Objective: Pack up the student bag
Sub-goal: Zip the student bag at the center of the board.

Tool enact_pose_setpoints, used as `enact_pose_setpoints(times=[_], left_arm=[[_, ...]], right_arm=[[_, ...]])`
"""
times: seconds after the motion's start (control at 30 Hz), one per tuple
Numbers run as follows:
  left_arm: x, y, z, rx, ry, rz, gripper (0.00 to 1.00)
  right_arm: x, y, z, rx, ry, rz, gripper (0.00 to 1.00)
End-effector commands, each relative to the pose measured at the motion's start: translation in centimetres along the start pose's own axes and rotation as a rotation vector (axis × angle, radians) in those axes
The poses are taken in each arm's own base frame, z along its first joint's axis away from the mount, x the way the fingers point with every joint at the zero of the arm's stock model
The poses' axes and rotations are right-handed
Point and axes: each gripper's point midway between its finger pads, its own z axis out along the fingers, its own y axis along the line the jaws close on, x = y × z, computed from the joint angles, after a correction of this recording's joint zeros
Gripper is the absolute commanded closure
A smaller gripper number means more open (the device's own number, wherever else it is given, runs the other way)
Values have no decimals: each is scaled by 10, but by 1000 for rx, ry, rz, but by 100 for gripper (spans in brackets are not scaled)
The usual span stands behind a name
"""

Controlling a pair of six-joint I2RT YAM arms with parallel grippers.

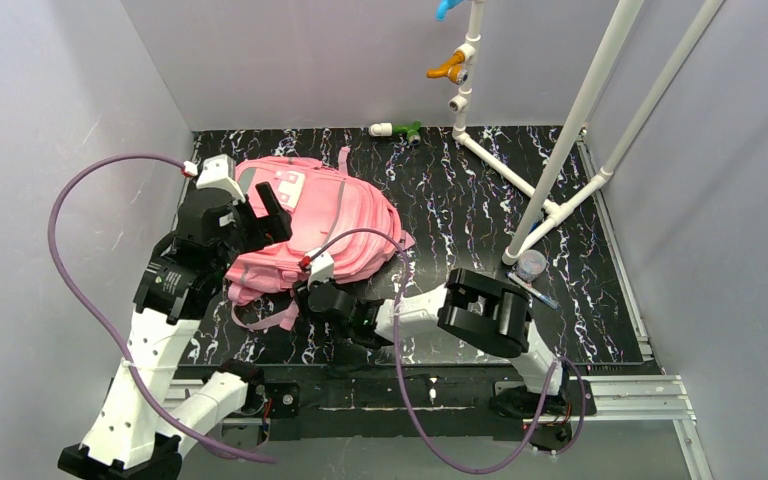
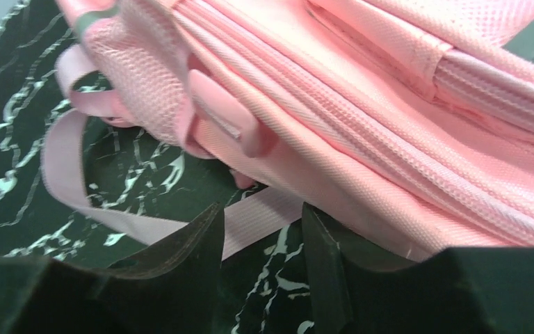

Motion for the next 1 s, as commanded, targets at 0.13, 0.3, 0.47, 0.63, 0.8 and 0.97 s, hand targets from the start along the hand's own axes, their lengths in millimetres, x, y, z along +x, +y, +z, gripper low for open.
enact_pose_setpoints(times=[0.13,0.3,0.47,0.63,0.8,0.97], left_arm=[[10,4,1,-6,47,41,9],[9,2,-3,4,47,43,6],[11,5,-3,-9,48,45,2],[14,8,-2,-18,54,50,2],[23,20,4,-93,66,4,2],[36,57,15,-309,64,-50,2]], right_arm=[[-20,7,22,91,-125,-23,47],[-21,13,23,75,-187,-13,48],[-20,11,35,137,-224,-31,48],[-19,7,45,206,-280,-53,55],[-23,6,50,236,-301,-85,75],[-37,5,17,177,-245,-97,99]])
